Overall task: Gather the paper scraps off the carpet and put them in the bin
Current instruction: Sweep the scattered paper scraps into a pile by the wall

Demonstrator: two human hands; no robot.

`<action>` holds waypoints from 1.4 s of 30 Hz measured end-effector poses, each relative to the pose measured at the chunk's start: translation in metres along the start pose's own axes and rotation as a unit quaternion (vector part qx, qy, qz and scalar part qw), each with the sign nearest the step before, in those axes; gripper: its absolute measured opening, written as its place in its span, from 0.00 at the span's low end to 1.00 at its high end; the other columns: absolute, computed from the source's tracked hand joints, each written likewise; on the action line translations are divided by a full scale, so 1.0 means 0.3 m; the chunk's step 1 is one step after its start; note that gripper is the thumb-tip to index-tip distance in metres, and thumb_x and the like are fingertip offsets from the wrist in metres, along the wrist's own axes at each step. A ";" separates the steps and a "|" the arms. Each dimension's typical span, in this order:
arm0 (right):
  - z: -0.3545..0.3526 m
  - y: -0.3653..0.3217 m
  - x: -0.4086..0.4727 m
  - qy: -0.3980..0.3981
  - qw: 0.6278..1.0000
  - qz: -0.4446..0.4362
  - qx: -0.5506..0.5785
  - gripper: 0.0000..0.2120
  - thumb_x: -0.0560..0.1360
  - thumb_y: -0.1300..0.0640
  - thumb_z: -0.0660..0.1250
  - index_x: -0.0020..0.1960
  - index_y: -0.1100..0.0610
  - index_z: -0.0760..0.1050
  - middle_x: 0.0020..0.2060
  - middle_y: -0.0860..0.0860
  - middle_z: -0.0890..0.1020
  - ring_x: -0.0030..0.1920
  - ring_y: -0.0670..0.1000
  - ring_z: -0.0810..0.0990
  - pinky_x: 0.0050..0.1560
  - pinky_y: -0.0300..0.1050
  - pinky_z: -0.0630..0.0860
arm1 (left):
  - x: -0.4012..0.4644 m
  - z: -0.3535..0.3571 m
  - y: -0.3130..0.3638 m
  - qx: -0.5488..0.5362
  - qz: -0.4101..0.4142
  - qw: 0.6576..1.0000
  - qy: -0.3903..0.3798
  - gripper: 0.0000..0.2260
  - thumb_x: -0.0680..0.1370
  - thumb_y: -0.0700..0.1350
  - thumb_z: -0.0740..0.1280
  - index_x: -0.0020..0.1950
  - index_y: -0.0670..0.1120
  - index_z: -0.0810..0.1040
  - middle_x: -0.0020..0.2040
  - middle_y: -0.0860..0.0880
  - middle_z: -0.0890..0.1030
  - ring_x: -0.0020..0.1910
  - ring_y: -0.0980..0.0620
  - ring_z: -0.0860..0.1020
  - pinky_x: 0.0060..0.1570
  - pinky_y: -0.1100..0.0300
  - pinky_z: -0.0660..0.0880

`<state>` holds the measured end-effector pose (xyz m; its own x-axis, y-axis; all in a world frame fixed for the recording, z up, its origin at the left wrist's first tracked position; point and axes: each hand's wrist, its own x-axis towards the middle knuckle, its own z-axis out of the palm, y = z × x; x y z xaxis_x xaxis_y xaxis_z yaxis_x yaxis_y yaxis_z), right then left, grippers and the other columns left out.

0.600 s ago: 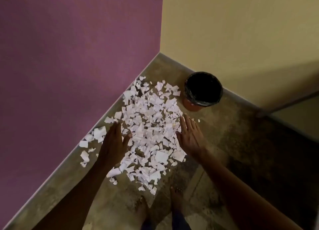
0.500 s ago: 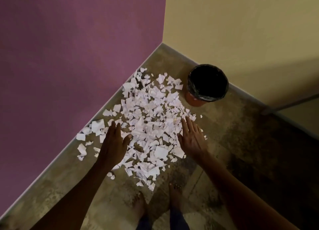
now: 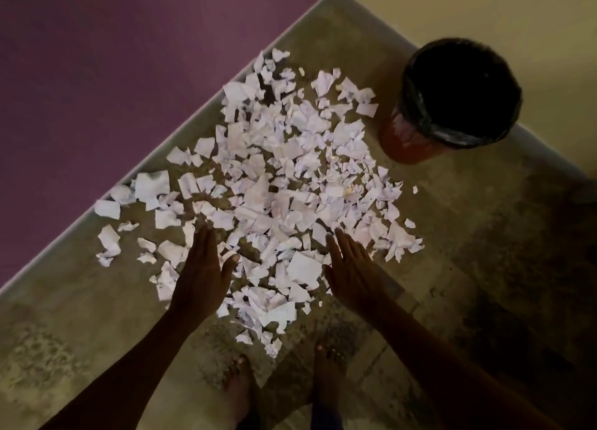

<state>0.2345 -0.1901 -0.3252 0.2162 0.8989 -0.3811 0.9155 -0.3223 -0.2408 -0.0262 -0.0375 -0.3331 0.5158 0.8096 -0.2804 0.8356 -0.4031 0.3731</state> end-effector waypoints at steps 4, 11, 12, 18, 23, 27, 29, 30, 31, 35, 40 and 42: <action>0.268 0.047 0.054 -0.025 0.999 -0.024 0.004 0.30 0.79 0.47 0.52 0.74 0.65 0.62 0.72 0.66 0.66 0.70 0.64 0.69 0.65 0.60 0.72 | 0.015 0.248 -0.094 -0.005 -0.017 1.000 -0.023 0.37 0.79 0.63 0.49 0.78 0.36 0.55 0.79 0.38 0.55 0.78 0.40 0.55 0.71 0.44 0.65; 0.665 0.109 0.143 -0.061 0.996 -0.056 -0.013 0.31 0.78 0.45 0.56 0.75 0.62 0.60 0.74 0.66 0.62 0.73 0.64 0.64 0.67 0.62 0.69 | -0.031 0.619 -0.212 -0.011 -0.054 0.998 -0.026 0.39 0.78 0.65 0.51 0.79 0.38 0.51 0.80 0.38 0.50 0.79 0.40 0.50 0.73 0.40 0.60; 0.716 0.116 0.156 -0.059 0.996 -0.059 -0.016 0.32 0.79 0.43 0.56 0.76 0.61 0.58 0.75 0.64 0.59 0.74 0.63 0.61 0.69 0.61 0.66 | -0.041 0.665 -0.224 -0.003 -0.055 0.998 -0.022 0.39 0.78 0.66 0.52 0.80 0.41 0.50 0.80 0.38 0.48 0.79 0.40 0.49 0.73 0.40 0.58; 0.925 0.151 0.252 -0.048 0.989 -0.124 -0.058 0.38 0.78 0.34 0.50 0.79 0.57 0.51 0.78 0.62 0.48 0.78 0.61 0.47 0.76 0.60 0.52 | -0.055 0.895 -0.272 0.057 -0.042 0.997 -0.032 0.43 0.74 0.72 0.55 0.81 0.47 0.50 0.80 0.40 0.43 0.79 0.38 0.41 0.73 0.33 0.49; 1.019 0.178 0.324 -0.011 0.989 -0.133 -0.068 0.37 0.79 0.36 0.53 0.79 0.57 0.52 0.77 0.63 0.48 0.78 0.62 0.47 0.74 0.62 0.53 | -0.001 1.035 -0.303 0.074 -0.045 0.995 -0.053 0.44 0.71 0.76 0.55 0.80 0.53 0.52 0.80 0.39 0.42 0.78 0.35 0.40 0.69 0.27 0.49; 1.057 0.188 0.357 0.027 0.987 -0.142 -0.071 0.37 0.77 0.36 0.57 0.78 0.58 0.55 0.77 0.63 0.52 0.78 0.62 0.48 0.74 0.64 0.54 | 0.059 1.079 -0.337 0.087 -0.053 0.994 -0.034 0.44 0.69 0.75 0.59 0.79 0.57 0.55 0.80 0.40 0.42 0.77 0.33 0.39 0.70 0.28 0.49; 1.068 0.189 0.364 0.052 0.986 -0.144 -0.064 0.38 0.76 0.36 0.59 0.77 0.58 0.58 0.77 0.63 0.54 0.78 0.62 0.49 0.74 0.64 0.54 | 0.077 1.087 -0.351 0.095 -0.052 0.994 -0.026 0.44 0.68 0.76 0.60 0.79 0.57 0.58 0.80 0.41 0.43 0.77 0.33 0.41 0.70 0.29 0.49; 1.076 0.190 0.364 0.061 0.986 -0.146 -0.060 0.38 0.76 0.36 0.60 0.77 0.58 0.58 0.77 0.64 0.54 0.78 0.62 0.50 0.73 0.65 0.54 | 0.079 1.091 -0.355 0.098 -0.053 0.994 -0.021 0.43 0.68 0.76 0.60 0.78 0.56 0.60 0.81 0.42 0.44 0.77 0.33 0.42 0.71 0.30 0.50; 1.085 0.192 0.363 0.066 0.985 -0.148 -0.054 0.38 0.75 0.37 0.61 0.76 0.58 0.59 0.76 0.64 0.55 0.77 0.63 0.50 0.73 0.65 0.55 | 0.080 1.096 -0.357 0.097 -0.054 0.994 -0.016 0.43 0.67 0.76 0.61 0.77 0.56 0.62 0.81 0.42 0.44 0.77 0.33 0.43 0.71 0.30 0.50; 1.096 0.196 0.373 0.106 0.981 -0.161 -0.023 0.36 0.74 0.39 0.65 0.74 0.60 0.64 0.75 0.65 0.58 0.77 0.64 0.54 0.71 0.67 0.58 | 0.094 1.104 -0.360 0.095 -0.060 0.994 0.000 0.42 0.66 0.75 0.63 0.75 0.57 0.67 0.81 0.44 0.47 0.78 0.34 0.47 0.71 0.31 0.51; 1.116 0.201 0.366 0.103 0.980 -0.171 -0.017 0.38 0.74 0.39 0.65 0.76 0.58 0.61 0.76 0.64 0.56 0.77 0.64 0.53 0.71 0.68 0.58 | 0.092 1.110 -0.361 0.086 -0.051 0.995 0.028 0.40 0.65 0.75 0.61 0.73 0.57 0.69 0.81 0.45 0.51 0.77 0.33 0.49 0.70 0.32 0.52; 1.119 0.212 0.371 0.100 0.980 -0.169 -0.031 0.37 0.74 0.37 0.63 0.76 0.57 0.61 0.77 0.63 0.55 0.77 0.62 0.52 0.71 0.67 0.58 | 0.095 1.113 -0.361 0.085 -0.048 0.994 0.043 0.39 0.67 0.76 0.57 0.73 0.58 0.69 0.80 0.45 0.52 0.77 0.33 0.50 0.70 0.32 0.52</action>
<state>0.2027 -0.2102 -0.6826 -0.0460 0.9934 -0.1052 0.9640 0.0165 -0.2654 -0.0388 -0.1133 -0.6768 0.4194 0.8784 -0.2292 0.9042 -0.3818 0.1913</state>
